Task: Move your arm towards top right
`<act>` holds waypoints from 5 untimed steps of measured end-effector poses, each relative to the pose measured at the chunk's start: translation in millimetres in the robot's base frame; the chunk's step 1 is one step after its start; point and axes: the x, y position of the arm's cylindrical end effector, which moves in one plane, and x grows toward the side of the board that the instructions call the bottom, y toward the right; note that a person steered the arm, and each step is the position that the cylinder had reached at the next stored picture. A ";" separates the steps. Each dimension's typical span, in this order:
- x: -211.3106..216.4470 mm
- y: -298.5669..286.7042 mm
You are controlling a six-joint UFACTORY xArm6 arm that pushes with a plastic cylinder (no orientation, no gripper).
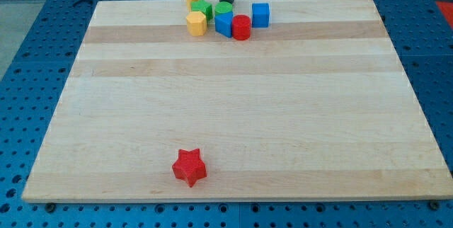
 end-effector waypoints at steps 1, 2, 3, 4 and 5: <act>2.4 -17.6; 16.5 -13.6; 7.3 -0.2; 2.1 32.4; 0.0 115.9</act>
